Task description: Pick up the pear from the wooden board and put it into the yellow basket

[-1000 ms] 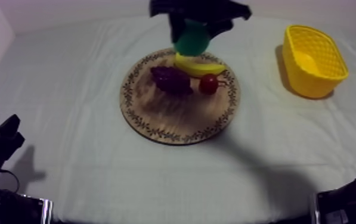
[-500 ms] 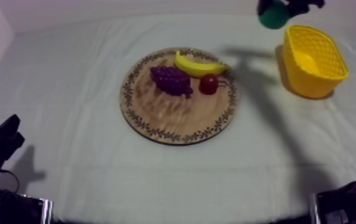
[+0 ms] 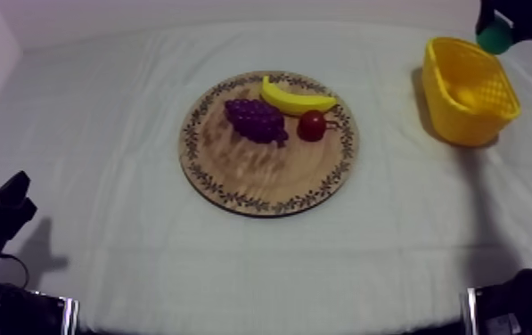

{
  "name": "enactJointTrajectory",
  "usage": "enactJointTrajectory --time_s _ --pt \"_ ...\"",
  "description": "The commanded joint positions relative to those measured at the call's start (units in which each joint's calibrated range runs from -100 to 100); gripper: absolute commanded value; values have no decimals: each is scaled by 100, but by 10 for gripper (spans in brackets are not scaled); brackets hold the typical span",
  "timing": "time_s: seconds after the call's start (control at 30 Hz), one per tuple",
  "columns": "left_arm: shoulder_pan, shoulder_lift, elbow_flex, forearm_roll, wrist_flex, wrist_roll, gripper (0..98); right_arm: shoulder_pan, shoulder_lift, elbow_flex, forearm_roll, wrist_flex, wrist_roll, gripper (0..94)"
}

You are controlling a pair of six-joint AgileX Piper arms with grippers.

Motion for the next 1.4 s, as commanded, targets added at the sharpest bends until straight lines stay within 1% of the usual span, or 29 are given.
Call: enactJointTrajectory --time_s 0.0,0.13,0.33,0.57,0.67,0.8,1.07,1.23,1.37 --pt "1 2 -2 -3 0 -1 1 67 71 19 -1 -23 25 422" --pt "1 2 -2 -3 0 -1 1 92 335 70 34 -129 44 427" --pt "1 2 -2 -3 0 -1 1 98 995 154 75 -457 62 446" --pt "1 2 -2 -3 0 -1 1 99 1737 46 20 -616 234 530" --pt "1 2 -2 -3 0 -1 1 97 1889 -46 -1 -610 319 563" --pt "1 2 -2 -3 0 -1 1 88 1972 -186 25 -596 330 591" --pt "1 2 -2 -3 0 -1 1 78 1722 -257 77 -566 276 624" --pt "1 2 -2 -3 0 -1 1 5 1146 -113 54 -525 260 609" --pt "1 2 -2 -3 0 -1 1 -160 474 180 38 -489 234 593"
